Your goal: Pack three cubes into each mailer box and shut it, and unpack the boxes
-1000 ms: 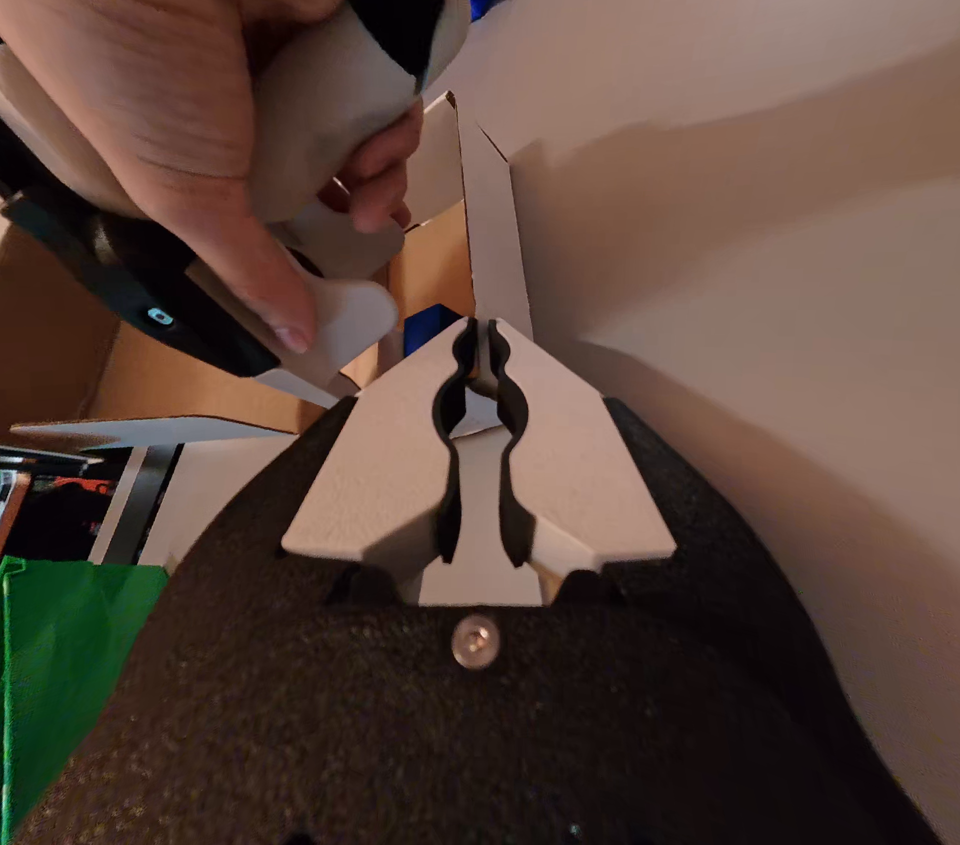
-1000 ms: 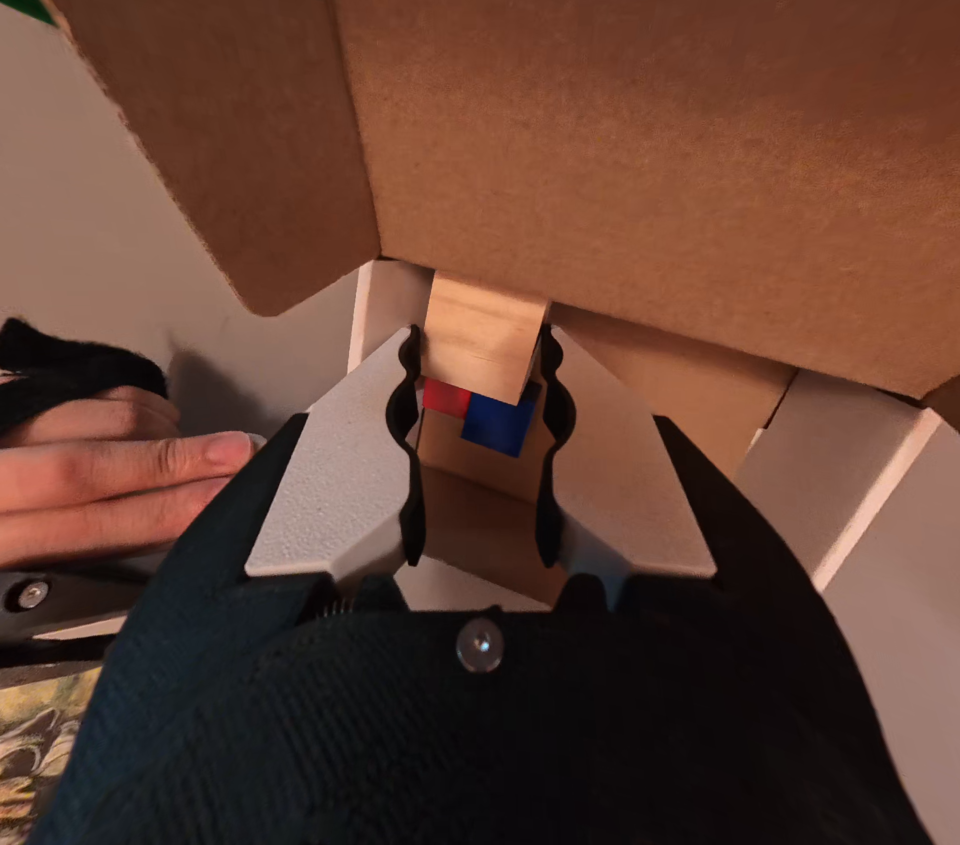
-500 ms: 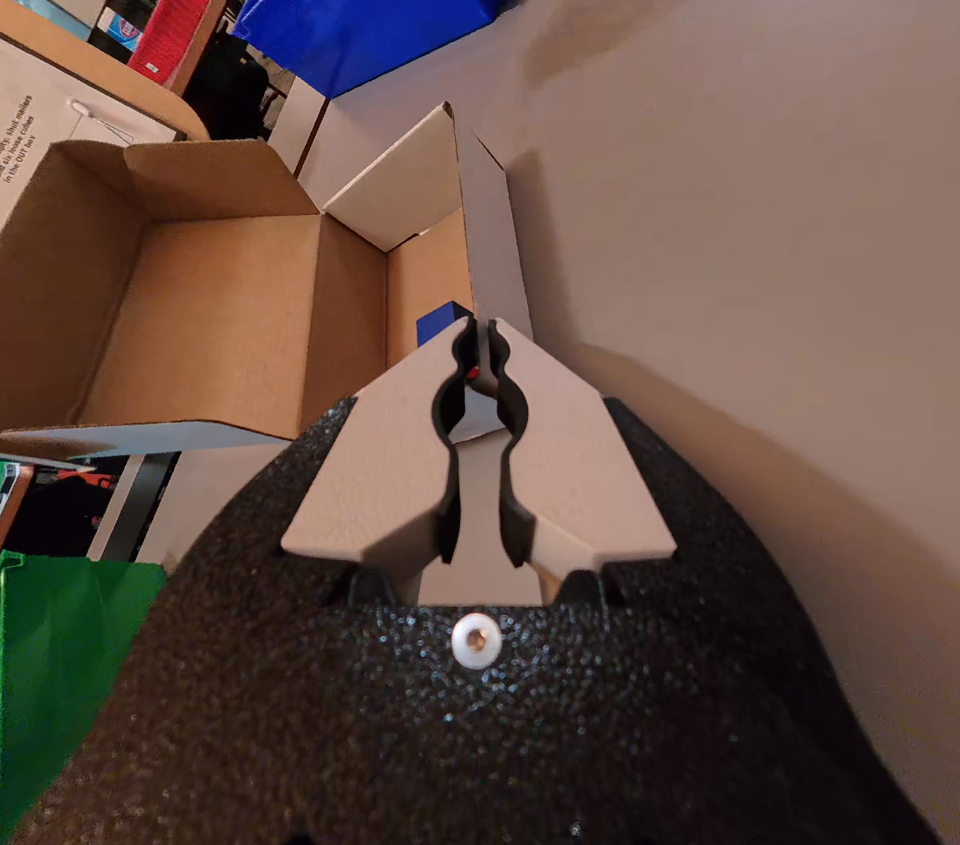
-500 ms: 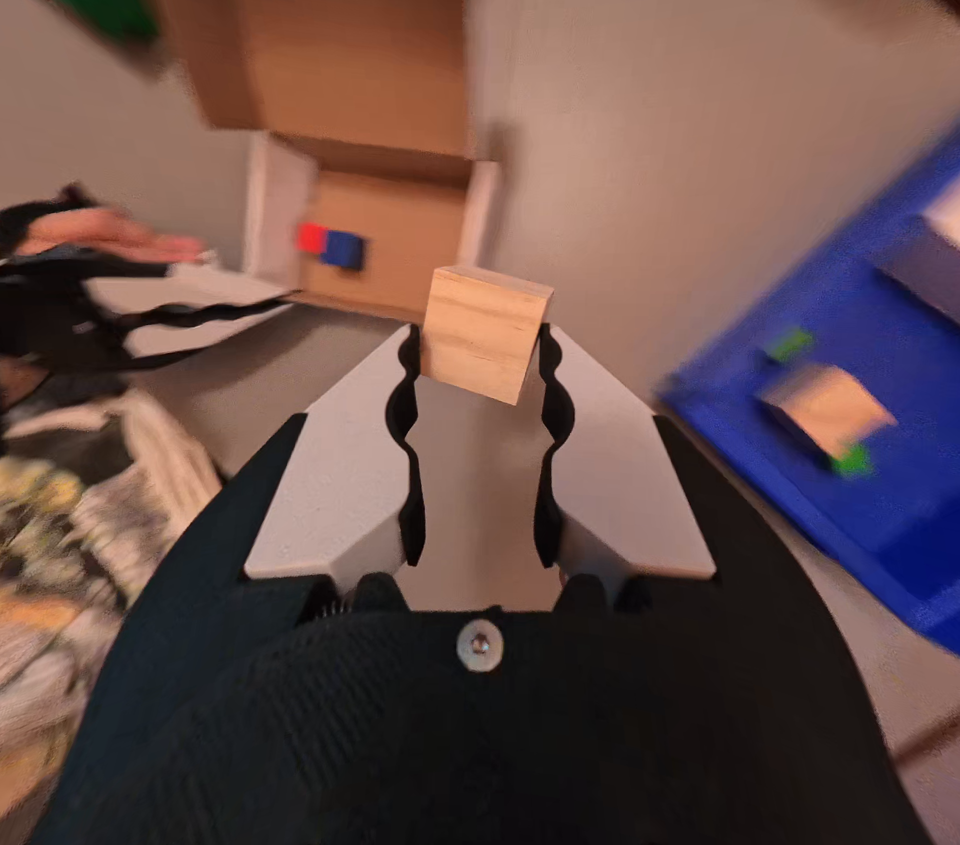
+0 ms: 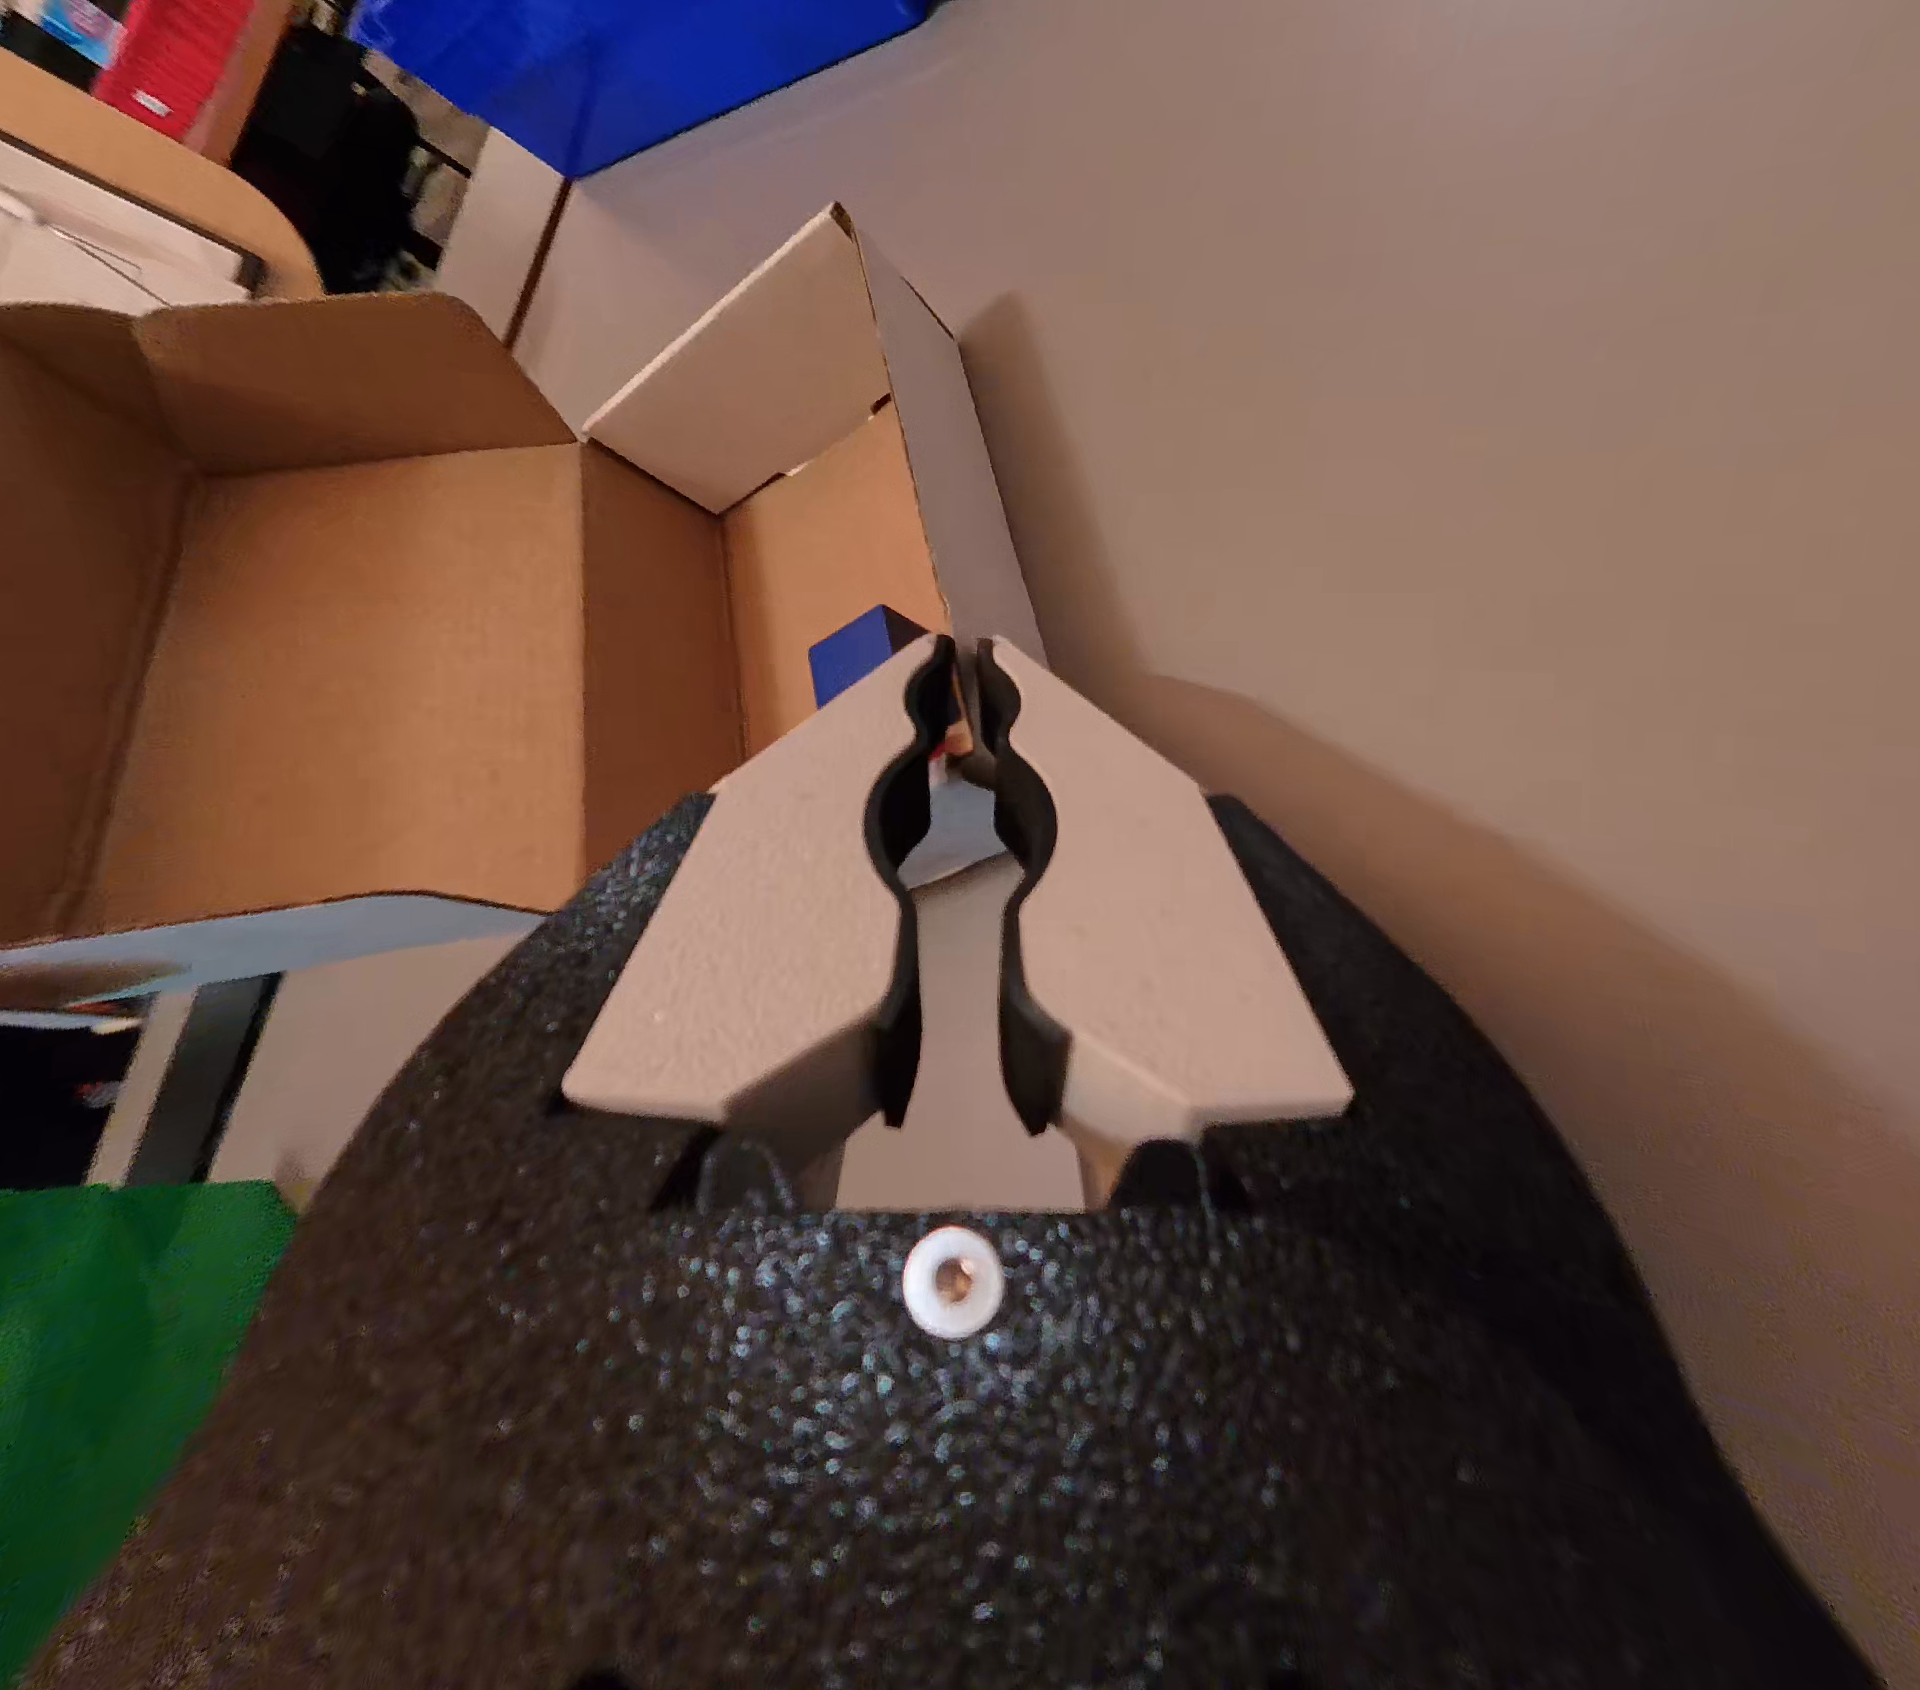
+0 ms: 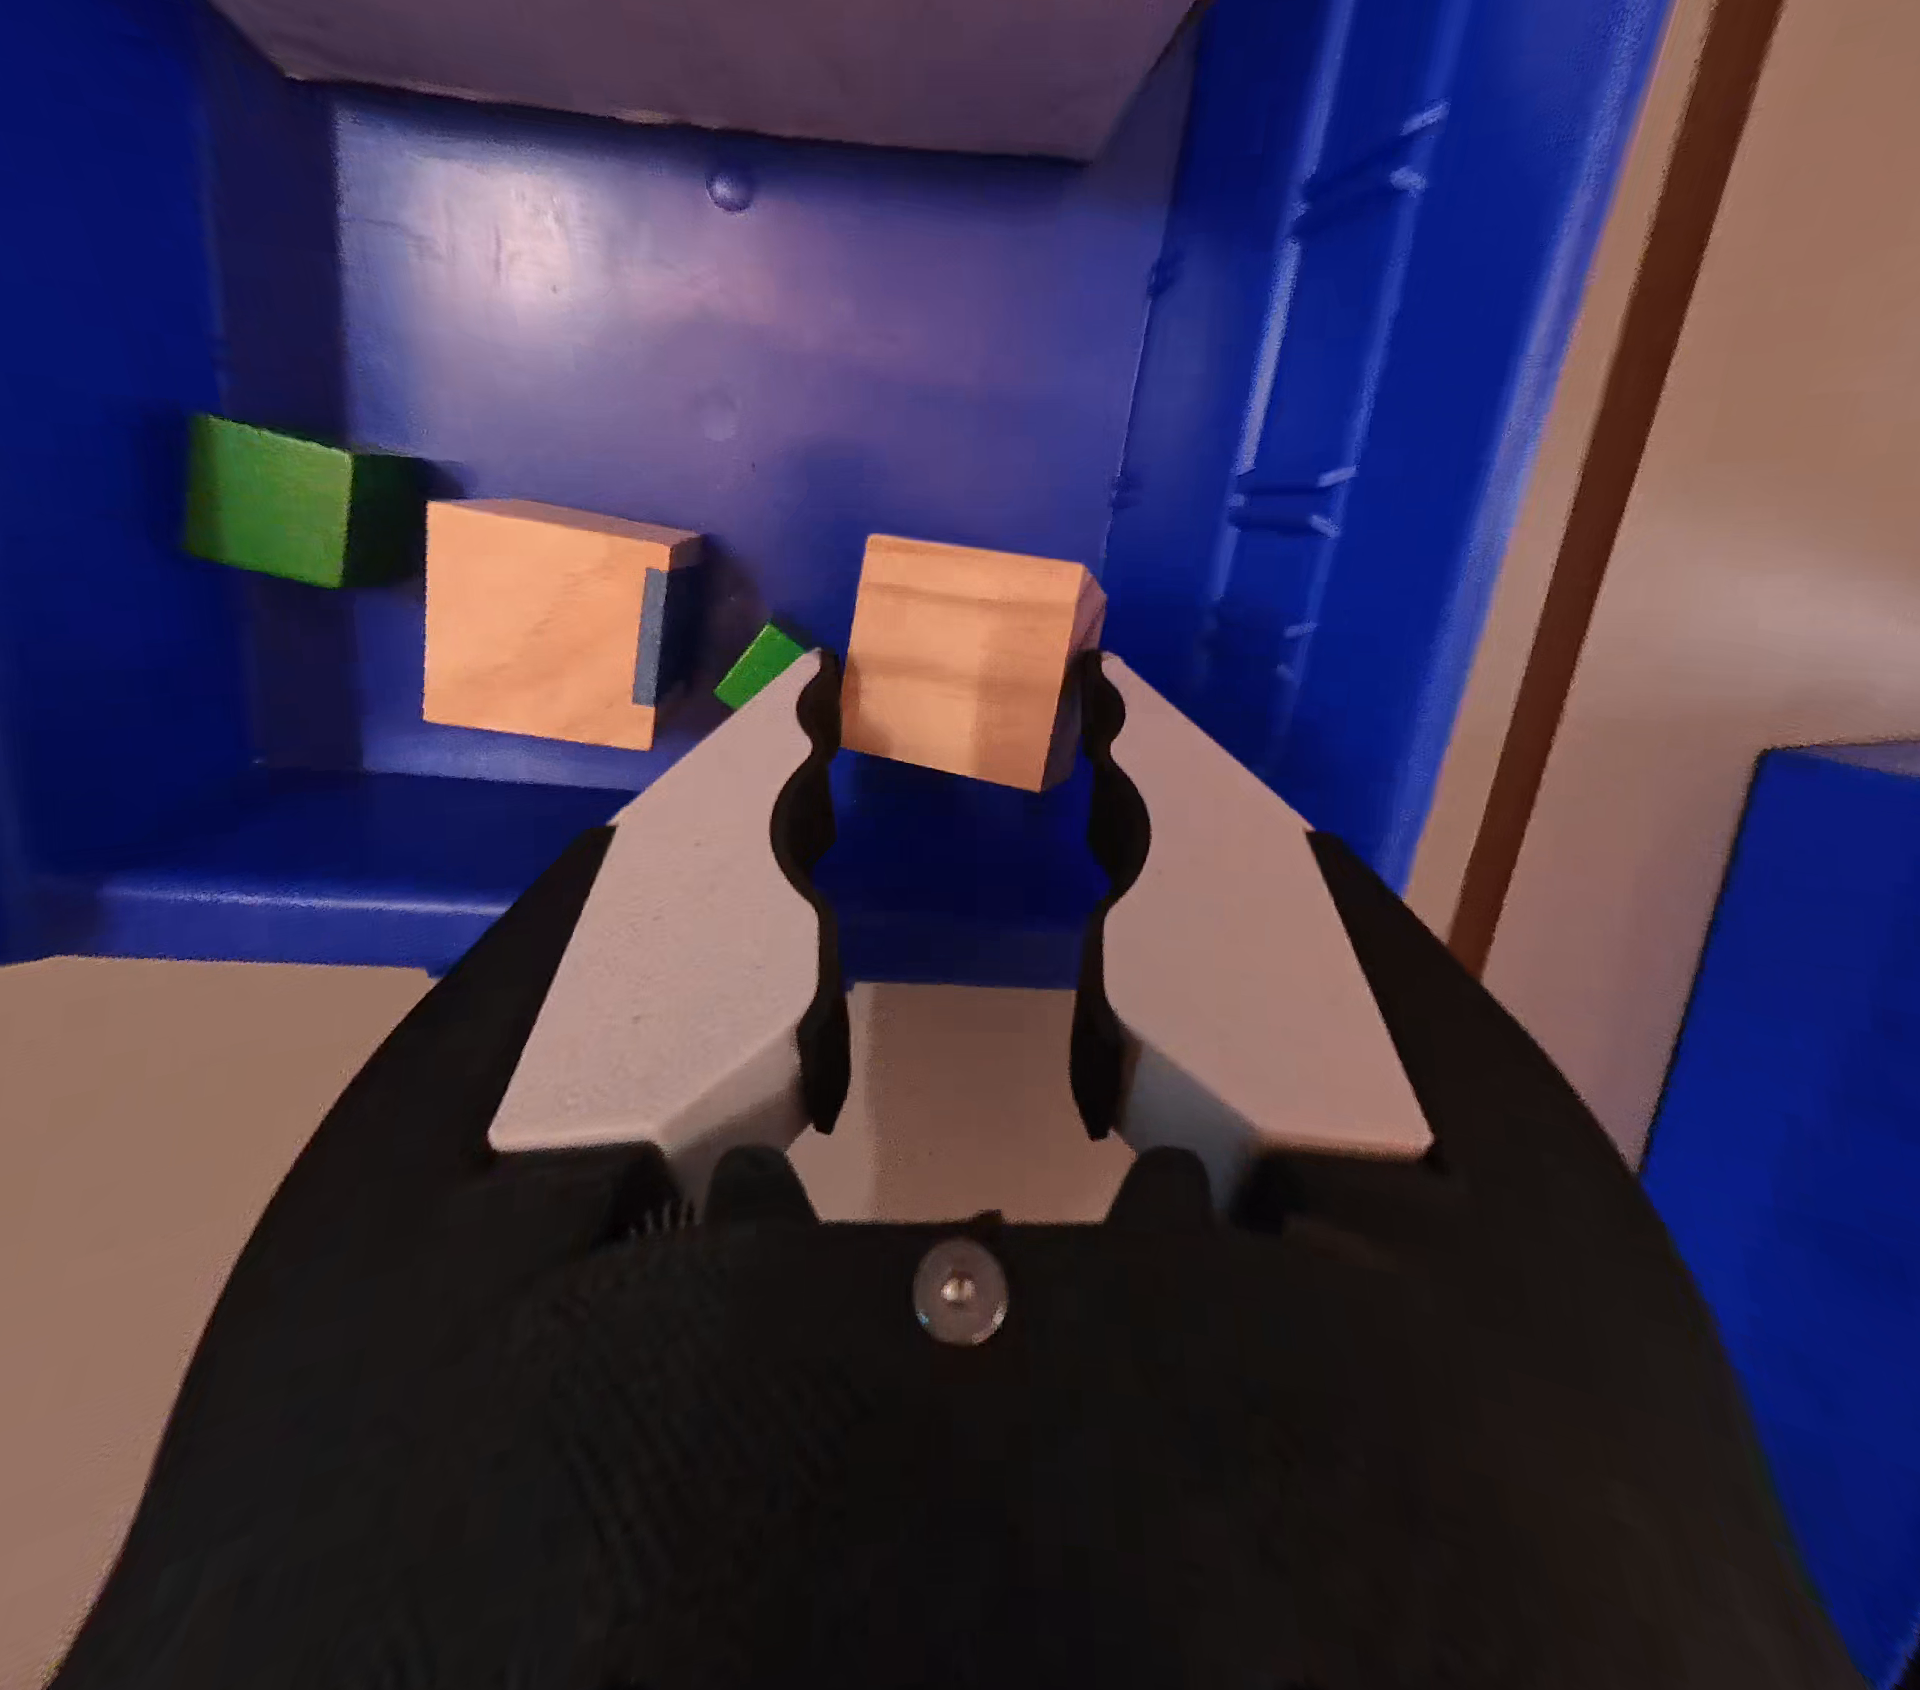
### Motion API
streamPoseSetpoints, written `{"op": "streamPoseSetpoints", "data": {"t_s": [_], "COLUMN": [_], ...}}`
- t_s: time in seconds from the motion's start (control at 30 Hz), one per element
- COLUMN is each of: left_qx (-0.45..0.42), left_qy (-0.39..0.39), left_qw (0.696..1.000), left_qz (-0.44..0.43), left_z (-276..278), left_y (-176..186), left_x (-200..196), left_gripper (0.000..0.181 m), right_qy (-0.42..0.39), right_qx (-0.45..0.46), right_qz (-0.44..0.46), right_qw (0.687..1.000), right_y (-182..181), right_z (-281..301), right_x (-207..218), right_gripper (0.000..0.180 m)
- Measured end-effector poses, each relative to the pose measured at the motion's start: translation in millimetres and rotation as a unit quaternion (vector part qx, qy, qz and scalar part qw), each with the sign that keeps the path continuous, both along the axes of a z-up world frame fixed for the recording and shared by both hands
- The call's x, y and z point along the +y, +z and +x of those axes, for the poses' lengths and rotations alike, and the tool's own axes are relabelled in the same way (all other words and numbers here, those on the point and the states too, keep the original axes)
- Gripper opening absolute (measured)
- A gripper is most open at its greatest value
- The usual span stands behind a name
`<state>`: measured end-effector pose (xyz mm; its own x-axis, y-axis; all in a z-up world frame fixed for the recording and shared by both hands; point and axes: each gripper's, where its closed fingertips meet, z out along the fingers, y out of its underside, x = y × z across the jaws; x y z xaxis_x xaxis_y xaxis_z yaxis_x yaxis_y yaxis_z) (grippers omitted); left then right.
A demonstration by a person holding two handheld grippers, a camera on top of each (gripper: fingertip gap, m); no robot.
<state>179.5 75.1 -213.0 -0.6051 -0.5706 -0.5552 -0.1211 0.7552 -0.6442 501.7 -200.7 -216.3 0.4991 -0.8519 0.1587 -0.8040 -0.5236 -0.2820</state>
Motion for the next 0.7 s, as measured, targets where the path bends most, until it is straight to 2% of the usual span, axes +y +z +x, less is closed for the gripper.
{"op": "streamPoseSetpoints", "data": {"t_s": [0.03,0.1,0.13,0.2,0.3,0.37,0.43,0.53,0.6,0.7], "left_qx": [0.014,0.04,0.05,0.062,0.066,0.065,0.06,0.049,0.044,0.034], "left_qy": [-0.003,-0.012,-0.016,-0.027,-0.048,-0.054,-0.059,-0.063,-0.068,-0.08], "left_qw": [1.0,0.999,0.998,0.997,0.996,0.996,0.995,0.993,0.992,0.989], "left_qz": [-0.007,-0.015,-0.019,-0.026,-0.032,-0.04,-0.053,-0.081,-0.098,-0.121], "left_z": [0.0,-0.2,-0.3,-0.5,-0.9,-1.3,-1.0,1.5,2.3,2.7], "left_y": [-0.4,-0.7,-0.9,-1.2,-1.5,-1.7,-1.5,-1.8,-2.5,-3.7], "left_x": [-0.3,-0.8,-0.9,-1.4,-1.8,-1.6,-1.4,-2.6,-3.1,-2.7], "left_gripper": [0.002,0.002,0.002,0.002,0.002,0.002,0.002,0.002,0.002,0.001], "right_qy": [0.005,0.019,0.023,0.031,0.123,0.239,0.334,0.457,0.555,0.718], "right_qx": [0.013,0.01,-0.006,-0.043,-0.072,-0.058,-0.047,-0.042,-0.035,-0.018], "right_qz": [0.002,0.004,0.01,0.047,0.18,0.275,0.301,0.256,0.197,0.075], "right_qw": [1.0,1.0,1.0,0.997,0.973,0.93,0.892,0.851,0.808,0.692], "right_y": [-4.6,-0.2,9.6,38.0,83.7,104.8,106.0,78.8,53.1,15.3], "right_z": [-3.7,-6.6,-7.9,-19.5,-77.7,-141.3,-193.8,-245.3,-263.3,-279.5], "right_x": [1.5,4.7,7.1,20.6,86.3,150.7,204.6,268.3,296.7,303.7], "right_gripper": [0.044,0.059,0.067,0.072,0.068,0.054,0.042,0.047,0.056,0.062]}}
